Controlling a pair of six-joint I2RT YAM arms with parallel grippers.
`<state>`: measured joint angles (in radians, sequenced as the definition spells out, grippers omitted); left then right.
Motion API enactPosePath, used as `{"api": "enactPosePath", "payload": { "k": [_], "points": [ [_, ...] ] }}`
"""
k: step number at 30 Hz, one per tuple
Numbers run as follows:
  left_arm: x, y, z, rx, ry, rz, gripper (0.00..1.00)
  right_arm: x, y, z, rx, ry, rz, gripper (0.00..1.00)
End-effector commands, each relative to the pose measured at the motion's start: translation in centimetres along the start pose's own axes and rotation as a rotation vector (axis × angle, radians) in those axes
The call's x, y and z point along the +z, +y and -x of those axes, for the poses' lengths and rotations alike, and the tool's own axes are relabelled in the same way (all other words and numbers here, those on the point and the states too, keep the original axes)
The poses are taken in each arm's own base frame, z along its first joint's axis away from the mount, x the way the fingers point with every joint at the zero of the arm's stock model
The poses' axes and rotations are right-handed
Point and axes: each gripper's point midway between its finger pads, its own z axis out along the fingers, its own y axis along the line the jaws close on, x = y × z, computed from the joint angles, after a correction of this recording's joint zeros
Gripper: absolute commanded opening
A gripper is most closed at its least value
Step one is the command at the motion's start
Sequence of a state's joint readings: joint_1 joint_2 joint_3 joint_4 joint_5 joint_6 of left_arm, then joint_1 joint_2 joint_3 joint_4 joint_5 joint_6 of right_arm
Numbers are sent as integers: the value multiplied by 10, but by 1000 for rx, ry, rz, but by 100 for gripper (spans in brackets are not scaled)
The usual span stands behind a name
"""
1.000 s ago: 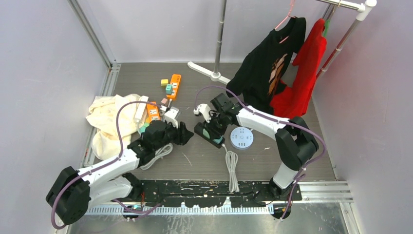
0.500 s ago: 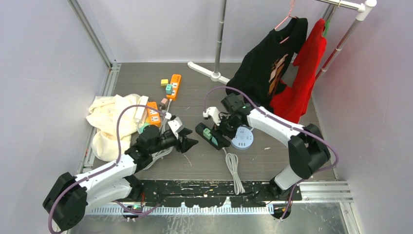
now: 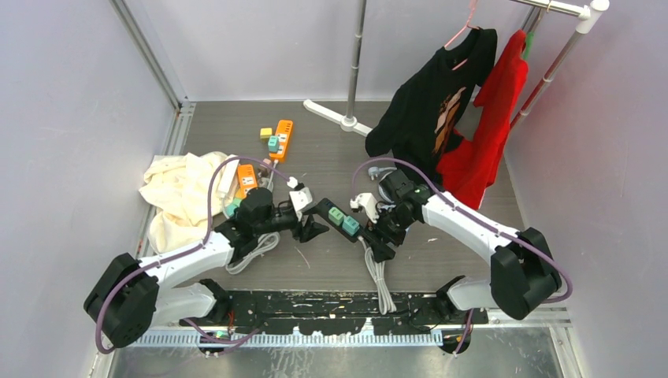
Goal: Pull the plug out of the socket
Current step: Move the socket to the center of the board.
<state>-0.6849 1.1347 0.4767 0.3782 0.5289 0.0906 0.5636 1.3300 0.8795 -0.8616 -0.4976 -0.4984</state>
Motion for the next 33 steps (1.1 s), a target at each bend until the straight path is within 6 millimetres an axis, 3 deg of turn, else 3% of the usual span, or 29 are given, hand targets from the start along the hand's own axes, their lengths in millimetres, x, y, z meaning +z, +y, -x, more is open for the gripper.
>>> {"api": "enactPosePath", "payload": {
  "k": [1, 6, 14, 20, 25, 29, 33],
  "points": [
    [3, 1, 27, 60, -81, -17, 56, 8, -9, 0, 31, -6, -41, 79],
    [-3, 1, 28, 71, -98, 5, 56, 21, -15, 0, 82, 38, -53, 85],
    [-5, 4, 26, 76, -95, 26, 56, 41, -11, -1, 48, 146, -66, 79],
    [-9, 5, 24, 92, -95, 48, 56, 33, -19, -5, -7, 157, -128, 45],
    [-10, 5, 21, 105, -86, 46, 56, 11, -28, -1, -138, 219, -168, 19],
    [-8, 3, 20, 115, -79, 27, 56, -13, -38, 6, -283, 261, -216, 12],
    [-9, 1, 19, 116, -77, 17, 56, -27, -55, -4, -460, 357, -278, 12]
  ]
}}
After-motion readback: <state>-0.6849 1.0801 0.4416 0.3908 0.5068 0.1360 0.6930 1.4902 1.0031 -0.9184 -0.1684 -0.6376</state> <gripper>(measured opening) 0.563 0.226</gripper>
